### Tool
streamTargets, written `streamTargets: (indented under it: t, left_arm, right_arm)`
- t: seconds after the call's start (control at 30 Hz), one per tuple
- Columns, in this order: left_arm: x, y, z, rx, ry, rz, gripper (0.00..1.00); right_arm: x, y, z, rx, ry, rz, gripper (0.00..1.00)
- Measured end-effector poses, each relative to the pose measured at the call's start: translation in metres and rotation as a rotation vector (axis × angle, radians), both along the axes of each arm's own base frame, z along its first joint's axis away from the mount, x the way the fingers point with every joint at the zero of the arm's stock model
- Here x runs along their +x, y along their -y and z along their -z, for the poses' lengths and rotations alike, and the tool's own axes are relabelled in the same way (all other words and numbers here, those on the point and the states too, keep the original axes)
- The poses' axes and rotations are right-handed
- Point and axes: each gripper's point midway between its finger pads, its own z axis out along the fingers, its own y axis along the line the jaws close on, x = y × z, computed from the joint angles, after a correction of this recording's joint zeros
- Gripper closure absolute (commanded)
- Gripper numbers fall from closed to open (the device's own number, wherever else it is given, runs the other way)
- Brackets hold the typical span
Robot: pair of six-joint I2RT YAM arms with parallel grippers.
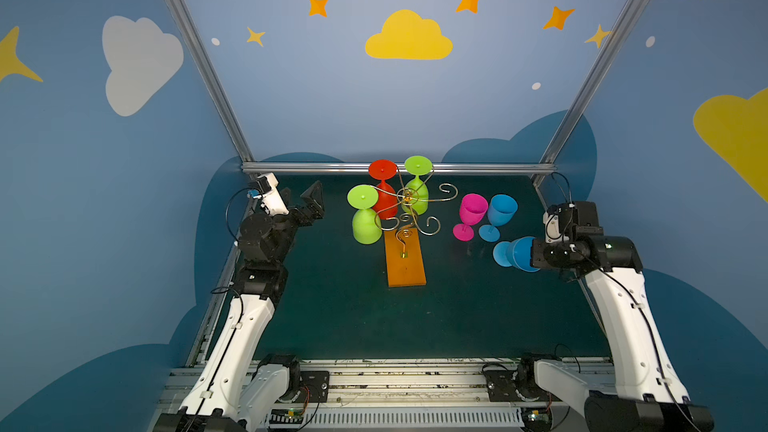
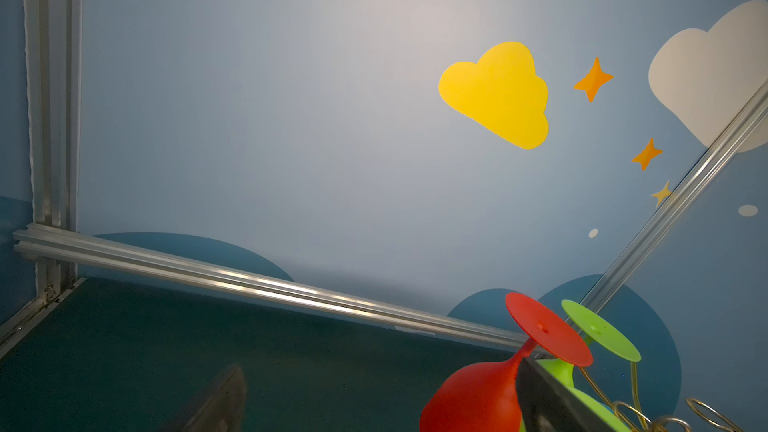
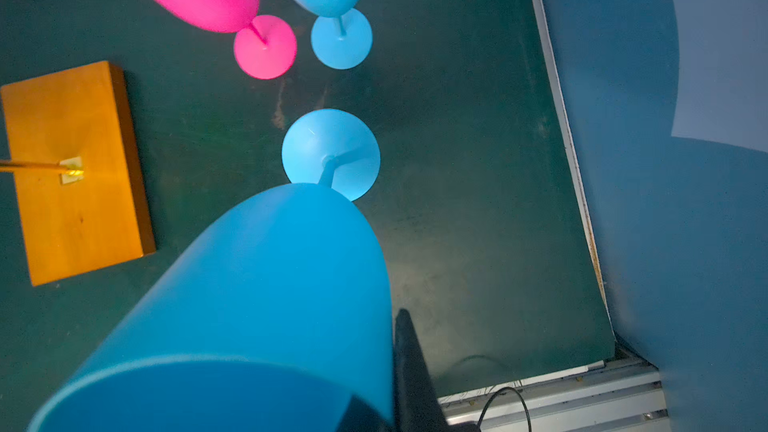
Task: Take the wine glass off the wine glass rack
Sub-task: 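Lower the blue glass upright beside the other blue glass with the right gripper, then open the right gripper and lift it off the blue glass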
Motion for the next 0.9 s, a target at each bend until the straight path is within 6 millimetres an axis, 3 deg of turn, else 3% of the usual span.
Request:
streamTargets:
  t: [0.17, 0.37, 0.63, 0.9]
  left_arm:
    - [0.000, -0.001, 0.001, 0.005, -0.003, -0.005, 0.00]
    - [0.000, -0.002, 0.003, 0.022, -0.010, -0.016, 0.00]
    - [-0.001, -0.004, 0.003, 0.032, -0.006, -0.027, 0.00]
    - [-0.001, -0.005, 0.004, 0.042, -0.011, -0.033, 0.00]
  right_arm:
    - [0.028, 0.016, 0.013, 0.001, -0.057, 0.037, 1.00]
    - [0.068, 0.039, 0.011, -0.034, -0.063, 0.079, 1.00]
    - [0.102, 0.070, 0.023, -0.077, -0.115, 0.150, 1.00]
    - [0.139, 0.085, 0.030, -0.090, -0.135, 0.173, 1.00]
